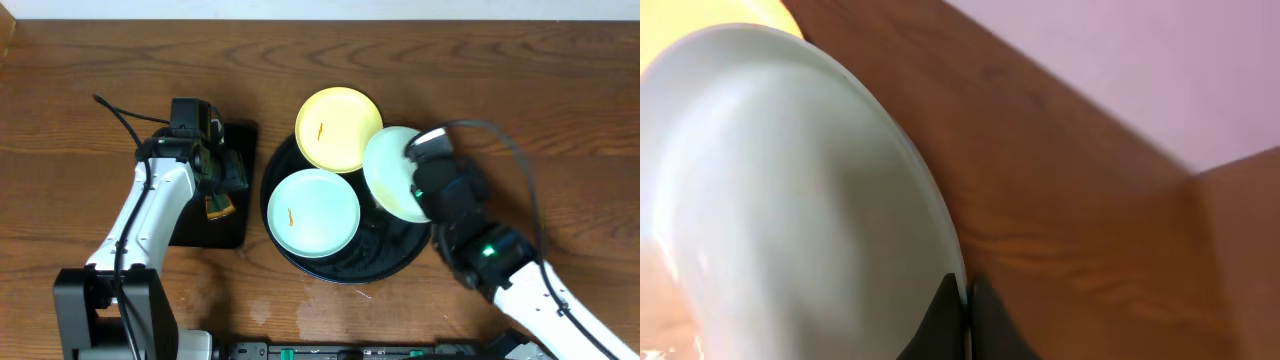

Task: Clean dirty plates on tray and stack at the side
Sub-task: 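Lift the right mint plate off the round tray with the right gripper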

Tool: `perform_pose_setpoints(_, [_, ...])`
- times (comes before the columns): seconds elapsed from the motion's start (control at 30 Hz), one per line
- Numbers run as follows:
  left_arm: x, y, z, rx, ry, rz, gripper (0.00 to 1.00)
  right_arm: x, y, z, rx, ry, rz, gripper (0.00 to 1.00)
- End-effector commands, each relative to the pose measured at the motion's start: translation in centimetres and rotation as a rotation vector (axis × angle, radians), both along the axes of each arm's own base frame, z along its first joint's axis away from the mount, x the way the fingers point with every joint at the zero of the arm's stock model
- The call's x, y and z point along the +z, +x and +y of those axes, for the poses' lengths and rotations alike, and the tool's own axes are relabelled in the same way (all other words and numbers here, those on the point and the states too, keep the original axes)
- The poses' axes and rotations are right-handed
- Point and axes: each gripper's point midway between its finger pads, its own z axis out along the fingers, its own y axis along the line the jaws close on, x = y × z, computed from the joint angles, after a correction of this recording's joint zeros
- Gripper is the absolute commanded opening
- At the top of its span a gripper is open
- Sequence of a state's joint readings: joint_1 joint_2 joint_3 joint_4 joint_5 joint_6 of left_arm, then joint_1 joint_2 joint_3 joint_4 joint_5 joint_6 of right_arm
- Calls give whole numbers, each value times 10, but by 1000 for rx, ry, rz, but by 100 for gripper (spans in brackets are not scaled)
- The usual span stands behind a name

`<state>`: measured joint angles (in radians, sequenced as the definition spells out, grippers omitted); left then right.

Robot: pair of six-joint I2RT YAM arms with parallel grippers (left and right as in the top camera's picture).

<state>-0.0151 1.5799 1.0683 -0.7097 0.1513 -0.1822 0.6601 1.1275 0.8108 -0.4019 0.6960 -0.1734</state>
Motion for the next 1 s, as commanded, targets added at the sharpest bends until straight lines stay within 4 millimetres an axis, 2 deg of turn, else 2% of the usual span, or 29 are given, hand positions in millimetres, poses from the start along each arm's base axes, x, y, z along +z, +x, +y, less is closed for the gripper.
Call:
perform_pose_setpoints(0.0, [8, 4, 1, -3, 3, -20, 64, 31, -5, -8, -45, -194, -100, 1])
perform_pose_setpoints(0.2, [8, 4, 1, -3, 3, -20, 64, 45, -14, 5, -8, -318, -148, 1])
perform_pose_setpoints(0.37, [8, 4, 1, -3, 3, -20, 64, 45, -17, 12, 32, -351, -144, 1])
perform_pose_setpoints(0.63, [8, 4, 1, -3, 3, -20, 64, 46, -17, 14, 35, -349, -146, 1])
perform_pose_setpoints(0.83, [8, 4, 1, -3, 3, -20, 64, 50, -15, 16, 9, -282, -177, 1])
perform_pose_setpoints(0.97, [8, 4, 1, -3, 3, -20, 64, 48, -10, 4, -83, -152, -199, 1])
